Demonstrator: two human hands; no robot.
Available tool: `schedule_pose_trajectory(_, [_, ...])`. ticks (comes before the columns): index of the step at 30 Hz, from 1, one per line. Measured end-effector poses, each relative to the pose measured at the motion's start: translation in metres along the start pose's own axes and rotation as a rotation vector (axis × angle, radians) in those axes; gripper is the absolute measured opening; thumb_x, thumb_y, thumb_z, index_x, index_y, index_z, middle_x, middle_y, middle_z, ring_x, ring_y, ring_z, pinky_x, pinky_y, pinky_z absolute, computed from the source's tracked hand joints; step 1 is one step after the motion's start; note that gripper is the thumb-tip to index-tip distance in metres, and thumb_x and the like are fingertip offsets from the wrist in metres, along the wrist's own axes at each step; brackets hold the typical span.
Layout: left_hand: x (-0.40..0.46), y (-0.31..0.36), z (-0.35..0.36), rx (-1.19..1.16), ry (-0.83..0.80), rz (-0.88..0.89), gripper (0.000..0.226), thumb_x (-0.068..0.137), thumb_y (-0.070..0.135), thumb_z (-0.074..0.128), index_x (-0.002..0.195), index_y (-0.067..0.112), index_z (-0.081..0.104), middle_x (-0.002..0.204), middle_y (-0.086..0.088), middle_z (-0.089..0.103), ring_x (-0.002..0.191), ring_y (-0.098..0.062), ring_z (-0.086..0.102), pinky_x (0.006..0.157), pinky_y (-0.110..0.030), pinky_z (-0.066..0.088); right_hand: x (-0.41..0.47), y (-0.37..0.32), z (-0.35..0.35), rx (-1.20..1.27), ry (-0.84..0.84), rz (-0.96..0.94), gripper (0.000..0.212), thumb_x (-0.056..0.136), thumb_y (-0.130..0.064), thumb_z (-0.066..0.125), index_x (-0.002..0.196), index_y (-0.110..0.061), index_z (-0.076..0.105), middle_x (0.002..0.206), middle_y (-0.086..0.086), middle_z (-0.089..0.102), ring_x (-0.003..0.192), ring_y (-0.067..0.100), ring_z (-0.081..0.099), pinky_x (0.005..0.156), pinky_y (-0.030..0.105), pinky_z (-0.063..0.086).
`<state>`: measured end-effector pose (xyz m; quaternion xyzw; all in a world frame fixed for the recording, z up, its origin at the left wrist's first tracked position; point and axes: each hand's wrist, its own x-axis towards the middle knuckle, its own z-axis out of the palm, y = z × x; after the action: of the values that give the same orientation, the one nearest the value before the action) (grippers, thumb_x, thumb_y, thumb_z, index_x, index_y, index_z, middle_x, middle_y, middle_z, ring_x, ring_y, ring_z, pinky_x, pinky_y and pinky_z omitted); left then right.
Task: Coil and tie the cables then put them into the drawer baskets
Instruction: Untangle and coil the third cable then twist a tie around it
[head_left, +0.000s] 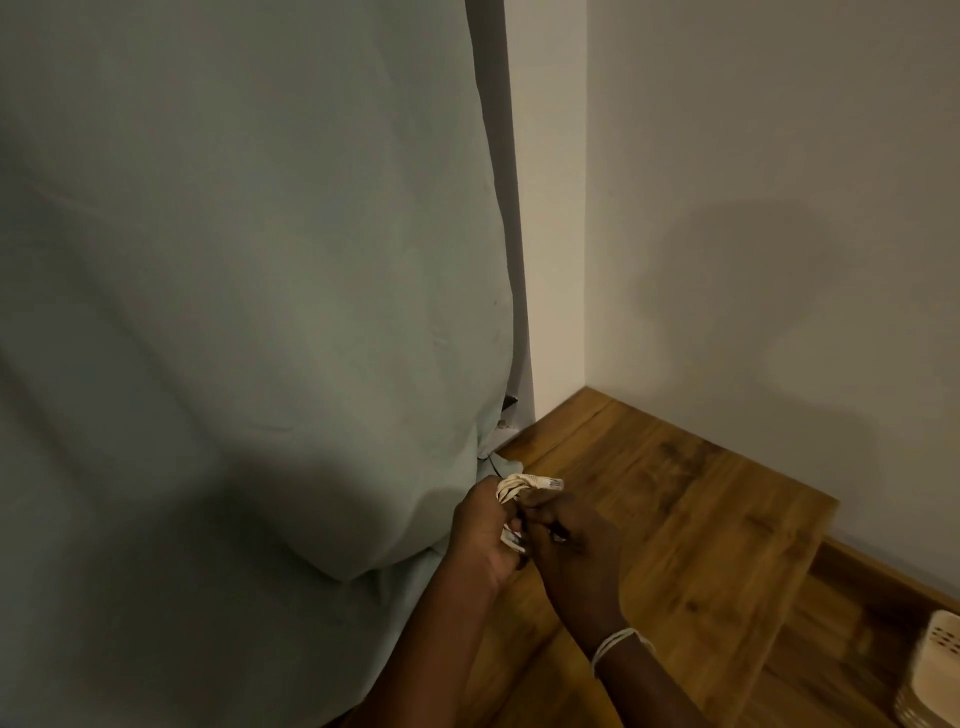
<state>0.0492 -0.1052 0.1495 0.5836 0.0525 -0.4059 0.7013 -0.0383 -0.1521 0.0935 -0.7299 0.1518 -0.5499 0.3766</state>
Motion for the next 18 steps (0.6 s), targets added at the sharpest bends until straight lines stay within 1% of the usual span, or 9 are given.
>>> schedule_pose_trajectory(2, [0.000,-0.001,-0.001,0.043,-0.012,0.068,0.022,0.094,0.018,0.057,0.099,0.002,0.071,0.090,-0.015,0.072,0.075,-0.026,0.067,0.067,-0.034,0.054,0.002,-0.004,-0.003,0.060,0.025,0.020,0.015,0.084,-0.004,0.071,0.082,-0.018,0.074,0.087,-0.016,0.073,0.080,0.002,0.071,0.070,0.020,0.057])
schedule_pose_trajectory(3, [-0.004,-0.002,0.000,0.074,-0.011,0.101,0.021,0.093,0.021,0.060,0.099,0.005,0.073,0.092,-0.014,0.073,0.077,-0.027,0.068,0.070,-0.036,0.055,0.002,-0.007,-0.004,0.071,0.038,0.034,0.018,0.084,-0.001,0.073,0.085,-0.020,0.074,0.087,-0.021,0.072,0.079,0.001,0.071,0.070,0.019,0.057])
schedule_pose_trajectory(5, [-0.007,-0.004,0.003,0.086,-0.003,0.154,0.017,0.090,0.021,0.064,0.083,0.014,0.077,0.086,-0.013,0.074,0.079,-0.029,0.066,0.075,-0.040,0.053,0.004,-0.011,-0.007,0.052,0.043,0.065,0.028,0.082,0.006,0.074,0.089,-0.021,0.074,0.086,-0.029,0.070,0.078,-0.002,0.070,0.070,0.013,0.055])
schedule_pose_trajectory(7, [-0.005,-0.006,0.003,0.118,0.007,0.228,0.023,0.090,0.015,0.063,0.072,0.019,0.078,0.075,-0.010,0.071,0.068,-0.026,0.060,0.067,-0.037,0.049,0.005,-0.012,-0.008,0.011,0.054,0.085,0.029,0.081,0.004,0.077,0.096,-0.021,0.074,0.089,-0.027,0.070,0.083,-0.002,0.070,0.072,0.011,0.055])
schedule_pose_trajectory(9, [-0.008,-0.010,0.004,0.155,-0.010,0.316,0.023,0.091,0.012,0.060,0.078,0.020,0.078,0.072,-0.009,0.069,0.056,-0.020,0.053,0.055,-0.029,0.043,0.006,-0.011,-0.010,-0.011,0.080,0.109,0.027,0.080,-0.003,0.080,0.100,-0.021,0.074,0.094,-0.018,0.071,0.087,0.002,0.070,0.074,0.015,0.056])
schedule_pose_trajectory(11, [-0.010,-0.012,0.004,0.214,-0.012,0.400,0.020,0.093,0.013,0.057,0.089,0.018,0.076,0.076,-0.008,0.069,0.055,-0.015,0.051,0.048,-0.024,0.040,0.008,-0.007,-0.012,-0.012,0.103,0.164,0.021,0.079,-0.010,0.083,0.096,-0.020,0.074,0.092,-0.010,0.070,0.085,0.007,0.070,0.071,0.023,0.059])
schedule_pose_trajectory(14, [-0.003,-0.019,0.001,0.325,-0.015,0.502,0.020,0.097,0.017,0.055,0.098,0.019,0.075,0.087,-0.005,0.071,0.062,-0.012,0.057,0.050,-0.022,0.044,0.007,-0.008,-0.016,0.039,0.106,0.261,0.013,0.077,-0.011,0.083,0.087,-0.019,0.078,0.082,-0.011,0.074,0.078,0.005,0.071,0.068,0.023,0.059])
schedule_pose_trajectory(16, [-0.002,-0.023,0.001,0.405,-0.001,0.575,0.019,0.097,0.023,0.056,0.102,0.025,0.074,0.093,-0.002,0.073,0.071,-0.014,0.062,0.055,-0.023,0.049,0.006,-0.011,-0.017,0.149,0.107,0.346,0.016,0.078,-0.004,0.081,0.087,-0.018,0.080,0.083,-0.012,0.077,0.079,0.002,0.072,0.069,0.018,0.057])
schedule_pose_trajectory(18, [-0.001,-0.025,0.001,0.445,0.007,0.640,0.018,0.096,0.025,0.057,0.104,0.027,0.074,0.096,0.002,0.074,0.071,-0.015,0.062,0.054,-0.023,0.048,0.005,-0.013,-0.019,0.238,0.107,0.422,0.018,0.079,-0.002,0.079,0.086,-0.019,0.079,0.086,-0.014,0.077,0.082,0.003,0.073,0.071,0.014,0.056])
